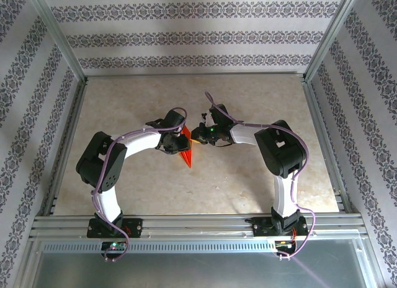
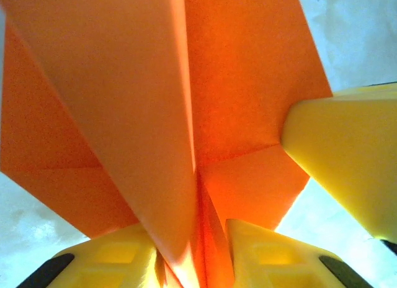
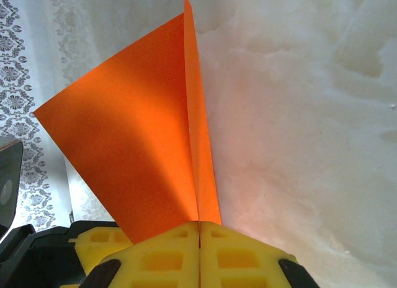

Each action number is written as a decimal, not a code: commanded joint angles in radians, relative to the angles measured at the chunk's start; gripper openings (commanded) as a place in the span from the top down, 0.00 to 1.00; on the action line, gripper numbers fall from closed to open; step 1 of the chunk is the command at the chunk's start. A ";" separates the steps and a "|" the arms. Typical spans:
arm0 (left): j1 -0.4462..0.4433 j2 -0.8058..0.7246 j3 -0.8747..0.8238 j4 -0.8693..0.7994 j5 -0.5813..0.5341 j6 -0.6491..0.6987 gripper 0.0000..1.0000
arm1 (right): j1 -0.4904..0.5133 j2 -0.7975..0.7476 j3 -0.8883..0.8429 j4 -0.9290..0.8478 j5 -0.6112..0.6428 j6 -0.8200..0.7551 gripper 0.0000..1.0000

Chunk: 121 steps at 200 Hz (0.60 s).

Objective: Fold a paper plane with a square sheet of paper (pick it up from the middle)
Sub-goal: Turn over a paper plane at the center of the table.

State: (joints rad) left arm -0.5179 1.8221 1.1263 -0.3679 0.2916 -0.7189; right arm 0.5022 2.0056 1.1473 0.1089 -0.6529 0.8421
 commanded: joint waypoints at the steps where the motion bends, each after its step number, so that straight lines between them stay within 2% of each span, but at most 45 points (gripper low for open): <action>1: -0.007 0.017 0.026 -0.030 0.012 -0.015 0.72 | 0.015 -0.010 -0.008 0.003 -0.013 0.005 0.93; 43: -0.007 0.031 0.031 -0.051 0.007 -0.022 0.77 | 0.014 -0.011 -0.006 0.003 -0.011 0.005 0.91; 89: -0.008 0.035 0.044 -0.056 0.004 -0.026 0.87 | 0.013 -0.017 -0.009 0.003 -0.007 0.004 0.88; 104: -0.008 0.032 0.051 -0.068 -0.007 -0.026 0.91 | 0.009 -0.033 -0.011 0.000 0.004 -0.002 0.83; 121: -0.007 0.022 0.067 -0.110 -0.029 -0.010 0.93 | -0.002 -0.068 -0.017 -0.021 0.035 -0.031 0.71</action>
State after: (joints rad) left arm -0.5179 1.8416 1.1515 -0.4004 0.2928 -0.7380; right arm 0.5018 2.0033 1.1465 0.1078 -0.6491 0.8398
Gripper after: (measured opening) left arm 0.082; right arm 0.221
